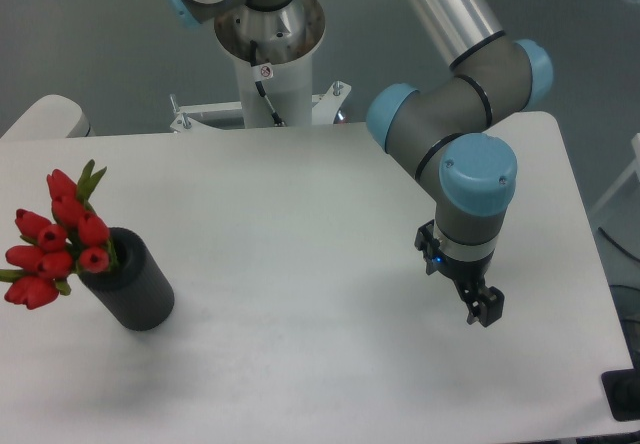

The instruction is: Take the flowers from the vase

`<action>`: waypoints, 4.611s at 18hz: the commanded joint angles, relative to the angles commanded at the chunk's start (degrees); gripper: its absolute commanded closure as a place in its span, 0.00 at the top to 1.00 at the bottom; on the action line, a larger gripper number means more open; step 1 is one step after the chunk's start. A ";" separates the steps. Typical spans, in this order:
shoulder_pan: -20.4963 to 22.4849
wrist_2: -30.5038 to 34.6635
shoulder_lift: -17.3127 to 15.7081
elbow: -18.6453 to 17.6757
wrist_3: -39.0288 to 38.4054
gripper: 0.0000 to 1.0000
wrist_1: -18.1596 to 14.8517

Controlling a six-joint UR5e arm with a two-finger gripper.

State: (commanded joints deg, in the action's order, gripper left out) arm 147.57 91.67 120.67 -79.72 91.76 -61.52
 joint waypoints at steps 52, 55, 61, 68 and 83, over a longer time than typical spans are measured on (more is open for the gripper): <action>-14.23 -61.43 -16.96 -25.75 -16.17 1.00 2.45; -15.12 -64.15 -16.00 -25.84 -16.17 1.00 3.16; -16.87 -64.69 -13.10 -25.75 -16.17 1.00 5.62; -18.37 -64.95 -12.48 -25.66 -16.35 0.94 6.41; -17.23 -65.74 -13.27 -24.17 -16.26 0.06 6.42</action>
State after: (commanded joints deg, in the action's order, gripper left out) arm 130.34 25.93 107.40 -103.89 75.50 -55.11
